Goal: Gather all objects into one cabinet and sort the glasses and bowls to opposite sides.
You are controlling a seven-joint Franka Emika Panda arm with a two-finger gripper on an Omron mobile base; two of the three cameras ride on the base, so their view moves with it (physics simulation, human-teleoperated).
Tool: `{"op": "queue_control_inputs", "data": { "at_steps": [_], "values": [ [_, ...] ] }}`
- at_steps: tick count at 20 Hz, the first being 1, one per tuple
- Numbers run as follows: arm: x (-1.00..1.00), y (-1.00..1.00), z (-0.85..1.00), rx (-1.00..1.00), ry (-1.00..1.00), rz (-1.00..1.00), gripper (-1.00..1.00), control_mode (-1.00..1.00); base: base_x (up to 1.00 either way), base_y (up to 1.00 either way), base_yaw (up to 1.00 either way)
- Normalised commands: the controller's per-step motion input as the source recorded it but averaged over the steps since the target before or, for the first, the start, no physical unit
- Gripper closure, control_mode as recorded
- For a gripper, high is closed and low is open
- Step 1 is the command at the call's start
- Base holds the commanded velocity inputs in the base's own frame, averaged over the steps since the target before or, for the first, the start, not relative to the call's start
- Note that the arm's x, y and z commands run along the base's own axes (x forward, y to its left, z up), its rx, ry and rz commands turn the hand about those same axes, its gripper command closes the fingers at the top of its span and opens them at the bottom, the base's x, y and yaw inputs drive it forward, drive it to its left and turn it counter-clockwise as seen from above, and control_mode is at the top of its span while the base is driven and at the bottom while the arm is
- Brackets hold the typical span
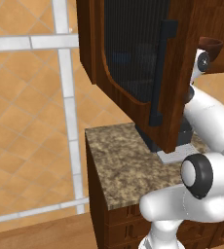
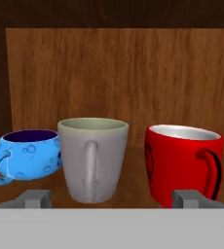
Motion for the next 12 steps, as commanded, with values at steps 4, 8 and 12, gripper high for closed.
{"op": "queue_control_inputs", "data": {
  "at_steps": [4,8,12],
  "values": [
    [-0.81,-0.48,0.15,0.05,0.00,0.00,-1.00,-1.00,0.00,0.00,0.00],
    [-1.00,-0.64,0.02,0.01,0.00,0.00,-1.00,-1.00,0.00,0.00,0.00],
    [-1.00,-0.76,0.00,0.02,0.00,0.03,-1.00,-1.00,0.00,0.00,0.00]
  ]
}}
